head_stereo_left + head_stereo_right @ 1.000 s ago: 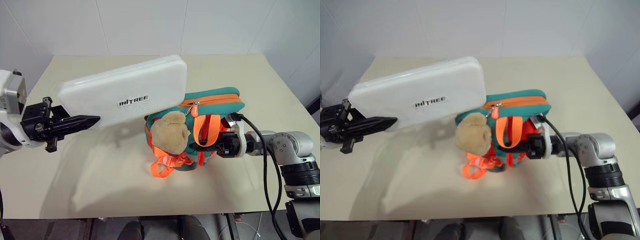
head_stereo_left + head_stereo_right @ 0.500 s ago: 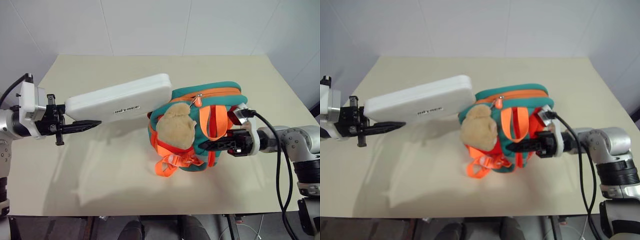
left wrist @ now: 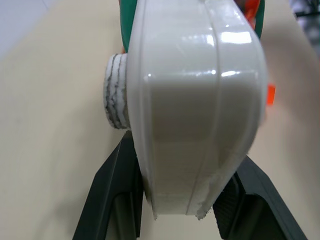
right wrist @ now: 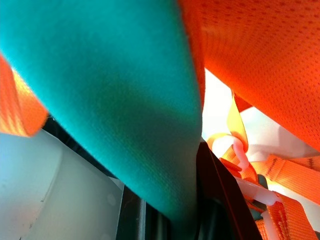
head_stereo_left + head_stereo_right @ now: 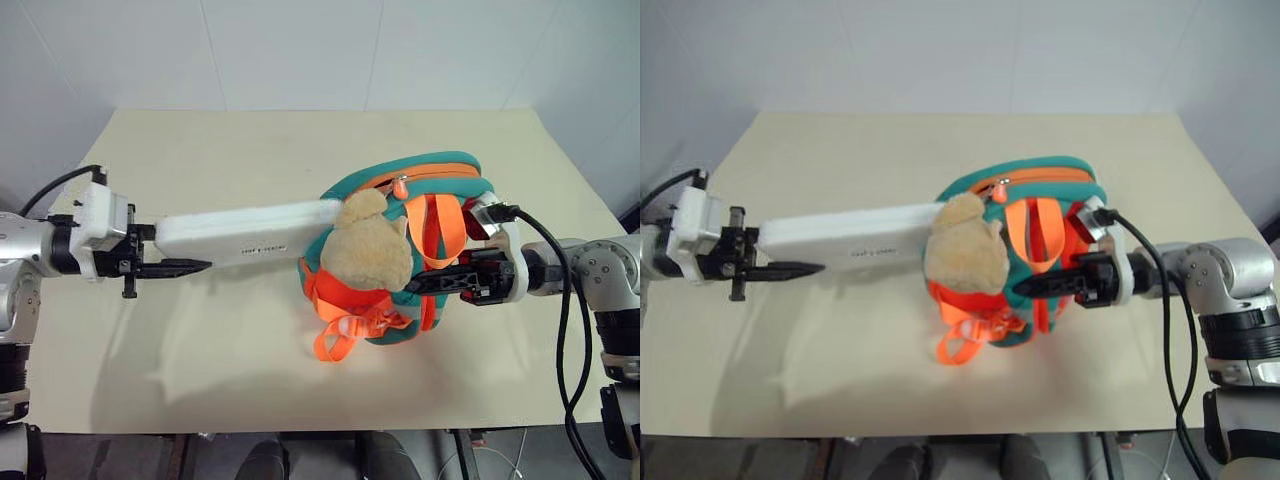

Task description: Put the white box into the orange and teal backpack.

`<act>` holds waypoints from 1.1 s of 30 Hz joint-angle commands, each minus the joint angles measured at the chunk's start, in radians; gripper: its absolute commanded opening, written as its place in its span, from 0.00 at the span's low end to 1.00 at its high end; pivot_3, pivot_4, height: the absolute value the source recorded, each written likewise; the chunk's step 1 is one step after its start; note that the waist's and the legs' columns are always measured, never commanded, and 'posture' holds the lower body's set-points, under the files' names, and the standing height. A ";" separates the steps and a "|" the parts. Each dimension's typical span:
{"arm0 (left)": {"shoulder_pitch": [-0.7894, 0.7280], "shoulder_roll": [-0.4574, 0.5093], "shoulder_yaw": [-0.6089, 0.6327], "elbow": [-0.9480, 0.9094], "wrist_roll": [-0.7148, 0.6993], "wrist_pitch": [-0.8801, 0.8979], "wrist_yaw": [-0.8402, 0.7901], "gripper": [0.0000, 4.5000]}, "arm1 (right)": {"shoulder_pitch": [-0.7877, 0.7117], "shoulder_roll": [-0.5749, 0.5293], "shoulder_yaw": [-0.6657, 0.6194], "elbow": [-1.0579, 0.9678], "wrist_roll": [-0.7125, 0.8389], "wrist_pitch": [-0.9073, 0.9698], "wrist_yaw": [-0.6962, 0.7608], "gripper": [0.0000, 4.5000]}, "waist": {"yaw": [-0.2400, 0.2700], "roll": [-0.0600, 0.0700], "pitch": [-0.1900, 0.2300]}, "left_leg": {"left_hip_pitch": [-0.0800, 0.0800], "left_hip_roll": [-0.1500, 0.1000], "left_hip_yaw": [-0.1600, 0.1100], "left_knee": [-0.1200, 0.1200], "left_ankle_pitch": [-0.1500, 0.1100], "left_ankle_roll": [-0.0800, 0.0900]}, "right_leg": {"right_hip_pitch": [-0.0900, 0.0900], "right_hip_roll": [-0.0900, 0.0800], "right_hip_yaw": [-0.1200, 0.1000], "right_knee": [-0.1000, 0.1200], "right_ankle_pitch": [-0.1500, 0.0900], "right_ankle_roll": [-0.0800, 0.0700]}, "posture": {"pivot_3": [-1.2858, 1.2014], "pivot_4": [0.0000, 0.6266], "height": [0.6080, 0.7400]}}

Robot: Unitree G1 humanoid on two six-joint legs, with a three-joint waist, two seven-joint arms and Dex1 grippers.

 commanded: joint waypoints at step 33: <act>-0.484 -0.512 -0.472 -0.052 0.225 0.461 0.309 0.58 | 0.091 0.149 -0.191 -0.158 0.183 0.065 -0.264 0.12 | 0.017 0.000 0.000 | -0.001 0.000 -0.001 0.007 0.001 -0.002 | 0.001 0.002 0.001 0.005 0.000 0.000 | 0.52 0.24 1.00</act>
